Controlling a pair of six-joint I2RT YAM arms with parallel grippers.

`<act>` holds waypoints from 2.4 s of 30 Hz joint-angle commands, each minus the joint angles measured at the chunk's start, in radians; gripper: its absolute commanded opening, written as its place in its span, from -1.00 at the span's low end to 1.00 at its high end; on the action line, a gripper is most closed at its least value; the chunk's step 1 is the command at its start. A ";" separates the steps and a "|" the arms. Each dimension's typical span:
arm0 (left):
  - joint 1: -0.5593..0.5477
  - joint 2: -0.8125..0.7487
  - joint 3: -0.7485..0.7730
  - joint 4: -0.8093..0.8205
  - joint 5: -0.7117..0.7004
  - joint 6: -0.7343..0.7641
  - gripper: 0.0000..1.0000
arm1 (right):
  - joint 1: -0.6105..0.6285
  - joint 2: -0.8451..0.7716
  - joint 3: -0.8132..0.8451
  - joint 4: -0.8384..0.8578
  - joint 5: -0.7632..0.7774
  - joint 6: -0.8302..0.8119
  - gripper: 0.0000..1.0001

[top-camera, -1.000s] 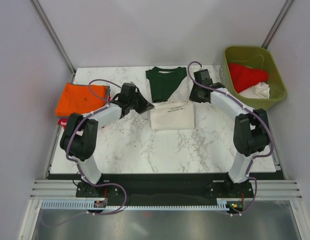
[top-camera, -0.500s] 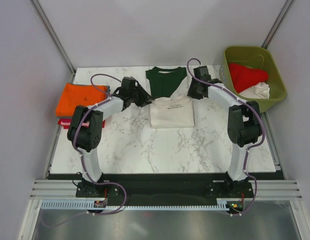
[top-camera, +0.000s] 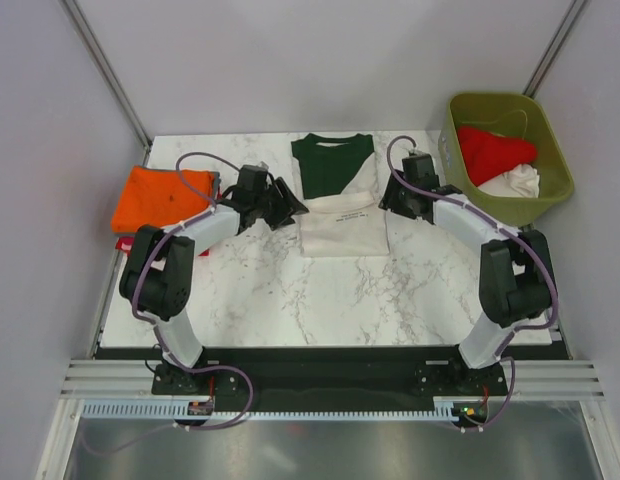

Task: Fold and stack the t-shirts
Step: Fold the tshirt

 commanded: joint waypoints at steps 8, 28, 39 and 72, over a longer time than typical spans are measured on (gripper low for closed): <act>-0.100 -0.135 -0.204 0.068 0.015 0.070 0.15 | 0.009 -0.173 -0.281 0.140 -0.090 0.002 0.07; -0.116 -0.096 -0.267 0.125 0.002 0.065 -0.30 | 0.020 -0.142 -0.420 0.243 -0.146 0.017 -0.02; -0.116 -0.106 -0.302 0.147 0.013 0.062 -0.95 | 0.022 -0.190 -0.487 0.278 -0.195 0.043 -0.51; -0.132 -0.601 -0.748 0.047 0.002 0.122 0.05 | 0.152 -0.822 -0.927 0.142 -0.261 0.146 0.08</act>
